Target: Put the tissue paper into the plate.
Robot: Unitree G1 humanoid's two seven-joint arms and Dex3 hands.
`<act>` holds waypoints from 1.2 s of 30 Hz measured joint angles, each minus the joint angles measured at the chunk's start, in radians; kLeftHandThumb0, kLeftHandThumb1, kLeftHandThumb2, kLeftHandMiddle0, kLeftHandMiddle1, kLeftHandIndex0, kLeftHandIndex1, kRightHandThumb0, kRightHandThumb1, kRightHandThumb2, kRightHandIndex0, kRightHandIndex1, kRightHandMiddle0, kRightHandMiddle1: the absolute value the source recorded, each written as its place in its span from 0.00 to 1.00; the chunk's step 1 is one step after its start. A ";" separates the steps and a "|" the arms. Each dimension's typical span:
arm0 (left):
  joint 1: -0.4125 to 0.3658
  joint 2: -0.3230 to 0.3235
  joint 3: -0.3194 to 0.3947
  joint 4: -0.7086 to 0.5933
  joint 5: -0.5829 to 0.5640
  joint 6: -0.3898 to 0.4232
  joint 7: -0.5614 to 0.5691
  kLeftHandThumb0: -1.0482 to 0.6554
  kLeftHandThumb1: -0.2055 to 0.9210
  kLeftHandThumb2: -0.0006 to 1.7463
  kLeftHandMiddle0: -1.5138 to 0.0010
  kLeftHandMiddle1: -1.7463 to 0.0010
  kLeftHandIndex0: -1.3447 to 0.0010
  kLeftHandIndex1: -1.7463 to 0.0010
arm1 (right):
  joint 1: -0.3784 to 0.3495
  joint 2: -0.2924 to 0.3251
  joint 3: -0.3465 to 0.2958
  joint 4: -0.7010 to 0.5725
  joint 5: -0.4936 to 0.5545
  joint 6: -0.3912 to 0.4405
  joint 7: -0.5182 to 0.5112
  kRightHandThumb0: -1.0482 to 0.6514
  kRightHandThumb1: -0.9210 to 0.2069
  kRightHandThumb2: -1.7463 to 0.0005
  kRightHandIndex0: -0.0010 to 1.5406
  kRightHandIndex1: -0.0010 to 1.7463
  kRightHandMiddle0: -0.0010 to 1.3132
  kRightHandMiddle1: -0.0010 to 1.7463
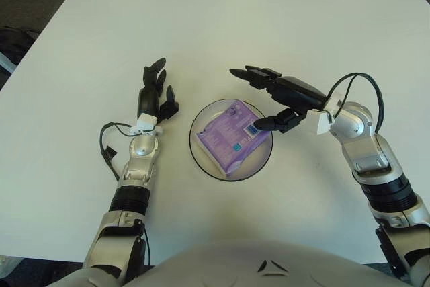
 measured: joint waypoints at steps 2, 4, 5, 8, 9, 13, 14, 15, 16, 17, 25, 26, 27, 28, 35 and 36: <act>0.004 -0.003 0.000 -0.005 0.000 0.003 0.000 0.22 1.00 0.49 0.76 1.00 1.00 0.55 | 0.001 0.011 -0.015 0.006 0.011 0.018 -0.014 0.00 0.00 0.63 0.03 0.01 0.00 0.14; 0.008 -0.005 0.000 -0.010 0.000 0.006 0.000 0.22 1.00 0.49 0.75 1.00 1.00 0.55 | 0.003 0.030 -0.030 0.012 0.025 0.030 -0.037 0.00 0.00 0.65 0.03 0.01 0.00 0.17; 0.011 -0.007 0.000 -0.014 0.000 0.008 0.000 0.22 1.00 0.49 0.75 1.00 1.00 0.55 | 0.006 0.047 -0.040 0.017 0.038 0.036 -0.057 0.00 0.00 0.65 0.04 0.01 0.00 0.19; 0.019 -0.015 0.000 -0.026 0.001 0.012 0.000 0.22 1.00 0.48 0.75 1.00 1.00 0.55 | 0.018 0.117 -0.067 0.041 0.072 0.043 -0.137 0.00 0.00 0.66 0.07 0.02 0.00 0.28; 0.022 -0.017 0.000 -0.030 0.002 0.013 0.000 0.22 1.00 0.48 0.75 1.00 1.00 0.55 | 0.023 0.147 -0.078 0.055 0.086 0.042 -0.172 0.00 0.00 0.66 0.08 0.02 0.00 0.29; 0.027 -0.021 -0.001 -0.038 0.002 0.016 0.000 0.22 1.00 0.48 0.75 1.00 1.00 0.56 | 0.041 0.256 -0.101 0.101 0.136 0.037 -0.270 0.02 0.00 0.67 0.12 0.03 0.00 0.38; 0.028 -0.022 -0.001 -0.040 0.002 0.016 0.000 0.21 1.00 0.48 0.75 1.00 1.00 0.56 | 0.044 0.280 -0.105 0.111 0.156 0.035 -0.286 0.03 0.00 0.67 0.13 0.04 0.00 0.40; 0.029 -0.022 -0.001 -0.041 0.002 0.017 0.000 0.21 1.00 0.48 0.75 1.00 1.00 0.55 | 0.047 0.302 -0.110 0.120 0.173 0.032 -0.301 0.04 0.00 0.66 0.14 0.04 0.00 0.41; 0.029 -0.022 -0.001 -0.042 0.002 0.017 0.000 0.21 1.00 0.48 0.75 1.00 1.00 0.55 | 0.049 0.322 -0.116 0.131 0.188 0.027 -0.312 0.05 0.00 0.66 0.14 0.04 0.00 0.42; 0.029 -0.022 -0.001 -0.043 0.002 0.017 0.000 0.21 1.00 0.48 0.75 1.00 1.00 0.55 | 0.048 0.336 -0.121 0.142 0.203 0.023 -0.321 0.06 0.00 0.65 0.15 0.04 0.00 0.42; 0.035 -0.023 -0.003 -0.050 0.005 0.020 0.000 0.20 1.00 0.48 0.75 1.00 1.00 0.55 | 0.030 0.383 -0.182 0.276 0.275 -0.035 -0.369 0.14 0.00 0.57 0.17 0.04 0.00 0.43; 0.036 -0.023 -0.003 -0.052 0.005 0.020 0.000 0.20 1.00 0.48 0.75 1.00 1.00 0.55 | 0.031 0.386 -0.192 0.291 0.280 -0.041 -0.377 0.15 0.00 0.56 0.17 0.04 0.00 0.43; 0.038 -0.023 -0.003 -0.054 0.005 0.020 0.000 0.20 1.00 0.48 0.75 1.00 1.00 0.55 | 0.031 0.388 -0.197 0.302 0.282 -0.048 -0.383 0.16 0.00 0.54 0.18 0.04 0.00 0.43; 0.039 -0.023 -0.003 -0.055 0.006 0.020 0.000 0.20 1.00 0.48 0.75 1.00 1.00 0.55 | 0.034 0.392 -0.203 0.315 0.285 -0.057 -0.390 0.16 0.00 0.54 0.18 0.04 0.00 0.43; 0.043 -0.023 -0.004 -0.059 0.007 0.021 0.000 0.20 1.00 0.49 0.75 1.00 1.00 0.55 | 0.089 0.452 -0.216 0.392 0.294 -0.136 -0.447 0.20 0.00 0.50 0.20 0.05 0.00 0.45; 0.044 -0.023 -0.004 -0.059 0.007 0.021 0.000 0.20 1.00 0.49 0.75 1.00 1.00 0.55 | 0.099 0.461 -0.216 0.400 0.294 -0.140 -0.456 0.20 0.00 0.50 0.20 0.05 0.00 0.46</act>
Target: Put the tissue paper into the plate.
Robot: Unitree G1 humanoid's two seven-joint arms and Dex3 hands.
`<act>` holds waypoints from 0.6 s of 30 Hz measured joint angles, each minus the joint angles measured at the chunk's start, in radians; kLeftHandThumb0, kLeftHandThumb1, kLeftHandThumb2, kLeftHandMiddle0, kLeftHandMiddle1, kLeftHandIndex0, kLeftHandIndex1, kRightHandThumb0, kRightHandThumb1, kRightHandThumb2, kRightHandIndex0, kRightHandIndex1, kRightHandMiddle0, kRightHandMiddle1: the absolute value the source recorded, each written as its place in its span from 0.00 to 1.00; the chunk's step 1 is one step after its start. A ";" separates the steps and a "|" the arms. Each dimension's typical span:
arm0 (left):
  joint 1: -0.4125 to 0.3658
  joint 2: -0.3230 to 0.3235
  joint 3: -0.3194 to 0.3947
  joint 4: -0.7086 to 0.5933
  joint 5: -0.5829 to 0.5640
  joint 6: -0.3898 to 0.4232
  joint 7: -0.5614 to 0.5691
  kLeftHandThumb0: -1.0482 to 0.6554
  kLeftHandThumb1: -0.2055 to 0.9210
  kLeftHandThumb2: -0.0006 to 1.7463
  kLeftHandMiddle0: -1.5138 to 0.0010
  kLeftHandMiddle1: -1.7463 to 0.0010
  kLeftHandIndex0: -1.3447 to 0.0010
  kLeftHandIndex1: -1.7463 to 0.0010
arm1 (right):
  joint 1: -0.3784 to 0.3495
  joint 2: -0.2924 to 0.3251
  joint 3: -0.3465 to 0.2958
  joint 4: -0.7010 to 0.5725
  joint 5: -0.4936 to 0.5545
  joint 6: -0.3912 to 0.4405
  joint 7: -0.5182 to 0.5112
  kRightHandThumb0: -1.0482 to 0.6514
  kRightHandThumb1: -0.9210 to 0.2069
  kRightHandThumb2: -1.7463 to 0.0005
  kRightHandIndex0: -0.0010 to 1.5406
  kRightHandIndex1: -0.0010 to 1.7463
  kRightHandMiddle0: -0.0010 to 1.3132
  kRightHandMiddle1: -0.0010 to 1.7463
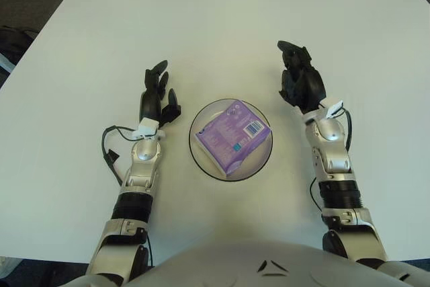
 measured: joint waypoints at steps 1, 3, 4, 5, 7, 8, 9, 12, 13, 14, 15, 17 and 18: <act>0.001 0.000 0.000 0.000 0.000 0.000 0.000 0.20 1.00 0.49 0.75 1.00 1.00 0.55 | 0.010 0.009 0.000 0.008 0.000 -0.003 -0.008 0.21 0.00 0.50 0.21 0.05 0.00 0.46; 0.001 0.000 0.000 0.000 0.001 0.000 0.000 0.20 1.00 0.49 0.75 1.00 1.00 0.55 | 0.027 0.031 0.002 0.022 0.000 -0.009 -0.021 0.21 0.00 0.49 0.22 0.05 0.00 0.46; 0.001 0.000 0.000 0.000 0.002 0.000 0.000 0.20 1.00 0.49 0.75 1.00 1.00 0.55 | 0.035 0.040 0.003 0.026 0.000 -0.013 -0.028 0.22 0.00 0.49 0.22 0.05 0.00 0.46; 0.001 0.000 -0.001 0.000 0.002 -0.001 0.000 0.20 1.00 0.49 0.75 1.00 1.00 0.55 | 0.044 0.052 0.005 0.027 0.001 -0.016 -0.035 0.22 0.00 0.48 0.23 0.05 0.00 0.46; 0.001 0.000 -0.001 0.000 0.002 -0.001 0.000 0.20 1.00 0.49 0.75 1.00 1.00 0.55 | 0.058 0.072 0.008 0.028 0.005 -0.023 -0.045 0.22 0.00 0.48 0.23 0.05 0.00 0.47; 0.001 0.000 -0.001 0.000 0.002 -0.002 0.000 0.20 1.00 0.49 0.75 1.00 1.00 0.55 | 0.062 0.081 0.008 0.029 0.009 -0.025 -0.050 0.23 0.00 0.48 0.23 0.05 0.00 0.48; 0.001 0.001 -0.001 0.000 0.002 -0.002 0.000 0.20 1.00 0.49 0.75 1.00 1.00 0.55 | 0.066 0.089 0.008 0.029 0.012 -0.027 -0.055 0.23 0.00 0.48 0.24 0.05 0.00 0.48; 0.001 0.001 -0.001 -0.001 0.002 -0.002 -0.001 0.20 1.00 0.49 0.75 1.00 1.00 0.55 | 0.074 0.105 0.008 0.029 0.018 -0.032 -0.064 0.23 0.00 0.47 0.24 0.05 0.00 0.49; 0.001 0.001 -0.001 -0.001 0.002 -0.002 -0.001 0.20 1.00 0.49 0.75 1.00 1.00 0.55 | 0.076 0.109 0.008 0.029 0.019 -0.034 -0.067 0.23 0.00 0.47 0.24 0.05 0.00 0.50; 0.001 0.001 -0.001 -0.001 0.001 -0.002 -0.001 0.20 1.00 0.49 0.75 1.00 1.00 0.55 | 0.078 0.112 0.008 0.029 0.020 -0.037 -0.070 0.23 0.00 0.47 0.24 0.05 0.00 0.51; 0.001 0.001 -0.001 -0.001 0.001 -0.002 -0.002 0.20 1.00 0.49 0.75 1.00 1.00 0.55 | 0.080 0.114 0.008 0.029 0.021 -0.039 -0.073 0.23 0.00 0.48 0.25 0.05 0.00 0.51; 0.001 0.001 -0.001 -0.001 0.001 -0.002 -0.003 0.20 1.00 0.49 0.75 1.00 1.00 0.55 | 0.083 0.119 0.008 0.029 0.021 -0.044 -0.077 0.23 0.00 0.48 0.25 0.05 0.00 0.52; 0.001 0.001 -0.001 -0.001 0.001 -0.003 -0.003 0.19 1.00 0.49 0.75 1.00 1.00 0.55 | 0.085 0.120 0.008 0.030 0.021 -0.048 -0.080 0.23 0.00 0.48 0.25 0.05 0.00 0.52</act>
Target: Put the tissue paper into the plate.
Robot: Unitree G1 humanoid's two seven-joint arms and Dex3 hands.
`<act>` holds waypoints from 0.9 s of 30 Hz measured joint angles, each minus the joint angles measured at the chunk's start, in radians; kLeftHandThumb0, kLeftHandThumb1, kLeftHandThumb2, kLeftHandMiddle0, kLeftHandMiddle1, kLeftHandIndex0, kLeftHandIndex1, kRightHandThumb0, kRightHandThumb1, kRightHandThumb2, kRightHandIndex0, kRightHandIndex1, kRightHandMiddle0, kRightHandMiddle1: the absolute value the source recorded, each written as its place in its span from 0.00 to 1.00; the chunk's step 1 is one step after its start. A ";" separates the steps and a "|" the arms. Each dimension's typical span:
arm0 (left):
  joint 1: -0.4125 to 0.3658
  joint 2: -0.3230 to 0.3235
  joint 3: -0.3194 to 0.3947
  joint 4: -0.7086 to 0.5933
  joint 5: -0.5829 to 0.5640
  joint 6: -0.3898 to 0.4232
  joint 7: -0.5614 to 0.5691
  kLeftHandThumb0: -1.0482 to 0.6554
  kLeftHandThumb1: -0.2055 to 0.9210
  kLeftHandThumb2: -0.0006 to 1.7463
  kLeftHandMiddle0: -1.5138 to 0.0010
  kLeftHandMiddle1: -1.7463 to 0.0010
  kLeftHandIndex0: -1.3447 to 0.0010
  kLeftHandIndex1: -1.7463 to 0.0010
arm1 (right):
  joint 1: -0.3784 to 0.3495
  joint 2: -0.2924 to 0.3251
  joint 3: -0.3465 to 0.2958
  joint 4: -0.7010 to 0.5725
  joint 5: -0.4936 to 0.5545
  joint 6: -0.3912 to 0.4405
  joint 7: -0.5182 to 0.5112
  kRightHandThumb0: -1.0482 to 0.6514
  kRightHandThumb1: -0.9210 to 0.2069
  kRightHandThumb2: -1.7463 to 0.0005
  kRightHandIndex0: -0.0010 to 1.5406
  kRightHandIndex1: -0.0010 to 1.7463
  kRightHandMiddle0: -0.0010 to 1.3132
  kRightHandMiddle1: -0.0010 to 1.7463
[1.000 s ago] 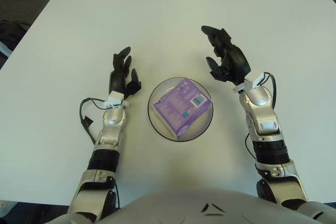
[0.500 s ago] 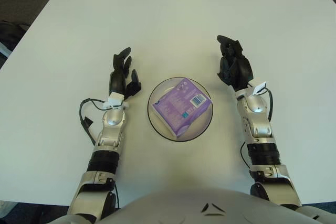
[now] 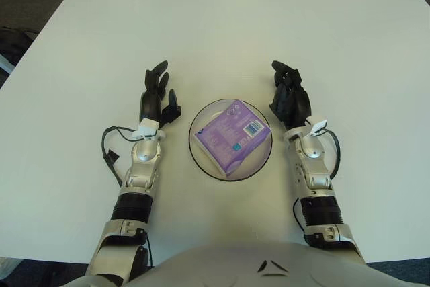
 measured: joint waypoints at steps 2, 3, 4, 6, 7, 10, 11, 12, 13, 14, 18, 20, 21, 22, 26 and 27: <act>0.000 0.000 0.000 0.000 0.000 -0.002 0.000 0.19 1.00 0.49 0.75 1.00 1.00 0.55 | 0.004 0.002 -0.001 0.003 0.000 -0.006 -0.004 0.23 0.00 0.48 0.25 0.05 0.00 0.53; 0.000 0.000 0.000 0.000 0.000 -0.004 0.000 0.19 1.00 0.49 0.75 1.00 1.00 0.55 | 0.005 0.003 -0.001 0.005 0.000 -0.008 -0.007 0.23 0.00 0.48 0.25 0.05 0.00 0.53; 0.000 0.000 0.000 0.000 0.000 -0.005 0.000 0.19 1.00 0.49 0.75 1.00 1.00 0.55 | 0.007 0.003 -0.001 0.007 0.000 -0.011 -0.010 0.23 0.00 0.48 0.25 0.05 0.00 0.53; 0.000 0.000 0.000 0.000 -0.001 -0.007 0.000 0.19 1.00 0.49 0.75 1.00 1.00 0.55 | 0.011 0.003 -0.004 0.011 0.000 -0.016 -0.014 0.24 0.00 0.48 0.25 0.05 0.00 0.53; 0.001 0.000 0.000 0.000 -0.001 -0.007 0.000 0.19 1.00 0.49 0.75 1.00 1.00 0.55 | 0.013 0.002 -0.004 0.012 0.000 -0.020 -0.016 0.24 0.00 0.48 0.25 0.05 0.00 0.53; 0.001 0.001 0.000 0.000 -0.002 -0.009 -0.002 0.19 1.00 0.49 0.75 1.00 1.00 0.55 | 0.018 0.003 -0.005 0.012 0.000 -0.031 -0.021 0.24 0.00 0.49 0.25 0.05 0.00 0.52; 0.001 0.001 0.000 0.000 -0.002 -0.009 -0.003 0.19 1.00 0.49 0.75 1.00 1.00 0.55 | 0.020 0.003 -0.005 0.013 0.000 -0.034 -0.022 0.24 0.00 0.49 0.25 0.05 0.00 0.52; 0.001 0.001 0.000 0.000 -0.002 -0.009 -0.004 0.19 1.00 0.49 0.75 1.00 1.00 0.55 | 0.021 0.003 -0.004 0.013 -0.001 -0.037 -0.023 0.24 0.00 0.49 0.25 0.05 0.00 0.51; 0.001 0.001 0.000 0.000 -0.002 -0.009 -0.005 0.19 1.00 0.49 0.75 1.00 1.00 0.55 | 0.023 0.003 -0.004 0.013 -0.001 -0.040 -0.023 0.24 0.00 0.49 0.25 0.05 0.00 0.51; 0.001 0.001 0.000 0.000 -0.003 -0.009 -0.005 0.19 1.00 0.49 0.75 1.00 1.00 0.55 | 0.025 0.003 -0.003 0.013 -0.001 -0.042 -0.025 0.24 0.00 0.49 0.25 0.05 0.00 0.51; 0.002 0.001 0.000 -0.001 -0.004 -0.009 -0.009 0.19 1.00 0.49 0.75 1.00 1.00 0.55 | 0.033 0.003 0.000 0.015 -0.003 -0.058 -0.030 0.25 0.00 0.49 0.25 0.04 0.00 0.50; 0.003 0.001 0.000 -0.001 -0.005 -0.009 -0.012 0.19 1.00 0.49 0.75 1.00 1.00 0.55 | 0.037 0.002 0.001 0.018 -0.004 -0.070 -0.031 0.25 0.00 0.49 0.25 0.04 0.00 0.49; 0.003 0.001 0.000 -0.001 -0.005 -0.009 -0.013 0.19 1.00 0.49 0.75 1.00 1.00 0.55 | 0.039 0.002 0.002 0.020 -0.006 -0.075 -0.032 0.25 0.00 0.49 0.25 0.04 0.00 0.49; 0.004 0.001 0.000 -0.001 -0.005 -0.009 -0.015 0.19 1.00 0.49 0.75 1.00 1.00 0.55 | 0.040 0.002 0.002 0.021 -0.008 -0.079 -0.033 0.25 0.00 0.49 0.25 0.04 0.00 0.49; 0.005 0.002 0.000 -0.002 -0.005 -0.009 -0.015 0.19 1.00 0.49 0.74 0.99 1.00 0.55 | 0.046 -0.001 0.005 0.025 -0.015 -0.093 -0.041 0.26 0.00 0.48 0.25 0.04 0.00 0.48; 0.006 0.002 0.000 -0.003 -0.005 -0.009 -0.015 0.19 1.00 0.49 0.74 0.99 1.00 0.55 | 0.048 -0.002 0.006 0.025 -0.019 -0.097 -0.043 0.26 0.00 0.48 0.24 0.04 0.00 0.48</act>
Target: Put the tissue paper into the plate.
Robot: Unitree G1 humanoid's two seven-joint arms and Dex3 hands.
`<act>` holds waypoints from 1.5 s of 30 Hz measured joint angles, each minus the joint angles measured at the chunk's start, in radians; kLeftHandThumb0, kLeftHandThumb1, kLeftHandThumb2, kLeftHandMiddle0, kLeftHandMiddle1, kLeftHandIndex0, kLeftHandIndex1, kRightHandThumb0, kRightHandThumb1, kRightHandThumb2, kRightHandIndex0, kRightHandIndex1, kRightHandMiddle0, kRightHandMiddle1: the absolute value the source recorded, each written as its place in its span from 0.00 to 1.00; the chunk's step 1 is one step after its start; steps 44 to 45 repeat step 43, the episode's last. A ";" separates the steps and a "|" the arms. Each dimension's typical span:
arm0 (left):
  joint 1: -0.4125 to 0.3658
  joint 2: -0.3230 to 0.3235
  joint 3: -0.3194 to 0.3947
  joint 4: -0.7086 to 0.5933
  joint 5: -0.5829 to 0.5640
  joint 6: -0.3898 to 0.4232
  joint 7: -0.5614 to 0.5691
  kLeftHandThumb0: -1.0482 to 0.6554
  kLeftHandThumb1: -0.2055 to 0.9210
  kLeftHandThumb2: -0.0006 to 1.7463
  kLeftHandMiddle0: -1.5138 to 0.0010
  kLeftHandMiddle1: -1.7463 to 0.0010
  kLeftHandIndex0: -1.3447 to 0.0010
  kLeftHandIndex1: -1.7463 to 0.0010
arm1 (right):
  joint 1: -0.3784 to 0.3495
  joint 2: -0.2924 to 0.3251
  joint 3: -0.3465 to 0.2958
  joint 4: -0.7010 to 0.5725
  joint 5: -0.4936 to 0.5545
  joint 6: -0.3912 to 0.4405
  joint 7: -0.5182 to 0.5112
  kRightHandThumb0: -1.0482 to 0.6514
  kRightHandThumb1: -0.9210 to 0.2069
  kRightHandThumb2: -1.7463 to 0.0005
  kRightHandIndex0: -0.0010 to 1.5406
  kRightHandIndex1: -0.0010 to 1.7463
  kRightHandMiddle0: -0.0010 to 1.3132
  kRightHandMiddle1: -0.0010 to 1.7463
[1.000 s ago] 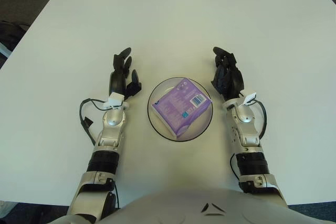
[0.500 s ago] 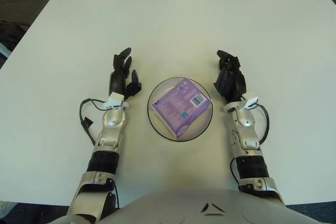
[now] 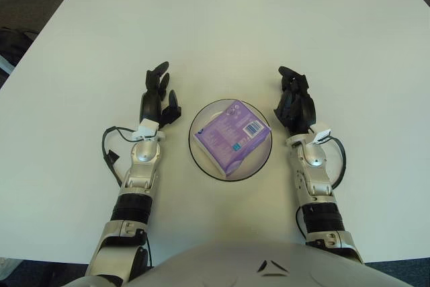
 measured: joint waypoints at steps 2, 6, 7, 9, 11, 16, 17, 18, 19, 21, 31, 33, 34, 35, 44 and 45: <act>0.001 0.000 0.000 -0.001 0.000 0.000 0.000 0.19 1.00 0.49 0.74 0.99 1.00 0.55 | 0.004 -0.002 0.001 0.000 -0.008 -0.006 -0.003 0.26 0.00 0.48 0.24 0.03 0.00 0.47; 0.003 0.000 0.000 -0.004 0.000 0.000 0.000 0.20 1.00 0.49 0.74 0.99 1.00 0.55 | 0.010 -0.005 0.003 -0.001 -0.017 -0.015 -0.009 0.26 0.00 0.49 0.24 0.03 0.00 0.47; 0.004 0.000 0.000 -0.005 0.000 0.000 0.000 0.20 1.00 0.49 0.74 0.99 1.00 0.55 | 0.012 -0.006 0.003 -0.001 -0.018 -0.017 -0.010 0.27 0.00 0.49 0.24 0.03 0.00 0.48; 0.006 0.000 0.000 -0.006 0.001 0.000 0.000 0.20 1.00 0.50 0.74 0.99 1.00 0.55 | 0.016 -0.008 0.003 -0.001 -0.020 -0.021 -0.013 0.27 0.00 0.49 0.24 0.03 0.00 0.48; 0.007 0.000 0.000 -0.007 0.001 0.000 0.000 0.21 1.00 0.50 0.74 0.99 1.00 0.55 | 0.019 -0.009 0.003 -0.001 -0.025 -0.025 -0.019 0.27 0.00 0.50 0.24 0.03 0.00 0.49; 0.008 -0.001 0.000 -0.009 0.002 0.002 0.000 0.21 1.00 0.50 0.74 0.99 1.00 0.55 | 0.029 -0.016 0.005 -0.001 -0.042 -0.040 -0.028 0.28 0.00 0.50 0.24 0.03 0.00 0.50; 0.008 -0.001 0.000 -0.009 0.002 0.003 0.000 0.20 1.00 0.50 0.74 0.99 1.00 0.55 | 0.030 -0.017 0.005 -0.001 -0.046 -0.042 -0.029 0.28 0.00 0.50 0.24 0.03 0.00 0.50; 0.009 -0.001 0.000 -0.010 0.002 0.004 0.000 0.20 1.00 0.50 0.74 0.99 1.00 0.55 | 0.031 -0.018 0.005 -0.001 -0.050 -0.044 -0.030 0.28 0.00 0.50 0.24 0.03 0.00 0.50; 0.009 -0.001 0.000 -0.010 0.003 0.005 0.000 0.20 1.00 0.50 0.74 0.99 1.00 0.55 | 0.031 -0.019 0.005 0.000 -0.051 -0.047 -0.030 0.28 0.00 0.51 0.24 0.03 0.00 0.50; 0.010 -0.001 0.000 -0.011 0.003 0.007 0.000 0.20 1.00 0.50 0.74 0.99 1.00 0.55 | 0.032 -0.021 0.004 0.002 -0.052 -0.051 -0.030 0.29 0.00 0.51 0.24 0.02 0.00 0.50; 0.012 -0.001 0.000 -0.013 0.004 0.008 0.000 0.20 1.00 0.50 0.74 0.99 1.00 0.55 | 0.023 -0.023 -0.003 0.023 -0.053 -0.069 -0.040 0.29 0.00 0.52 0.24 0.02 0.00 0.49; 0.012 -0.001 0.000 -0.013 0.004 0.008 0.000 0.20 1.00 0.50 0.74 0.99 1.00 0.55 | 0.018 -0.024 -0.005 0.033 -0.053 -0.075 -0.042 0.29 0.00 0.52 0.24 0.02 0.00 0.49; 0.013 -0.001 0.000 -0.013 0.004 0.007 0.000 0.20 1.00 0.49 0.74 1.00 1.00 0.55 | 0.015 -0.024 -0.006 0.038 -0.053 -0.078 -0.043 0.29 0.00 0.52 0.24 0.02 0.00 0.49; 0.013 -0.001 0.000 -0.013 0.004 0.007 0.000 0.20 1.00 0.49 0.74 1.00 1.00 0.55 | 0.013 -0.025 -0.007 0.041 -0.053 -0.080 -0.045 0.29 0.00 0.52 0.24 0.02 0.00 0.49; 0.013 -0.002 0.000 -0.013 0.004 0.004 0.000 0.19 1.00 0.49 0.74 1.00 1.00 0.56 | -0.004 -0.028 -0.015 0.058 -0.054 -0.085 -0.064 0.29 0.00 0.53 0.26 0.03 0.00 0.51; 0.013 -0.002 0.000 -0.013 0.004 0.004 0.000 0.19 1.00 0.49 0.74 1.00 1.00 0.56 | -0.004 -0.028 -0.015 0.058 -0.054 -0.085 -0.064 0.29 0.00 0.53 0.26 0.03 0.00 0.51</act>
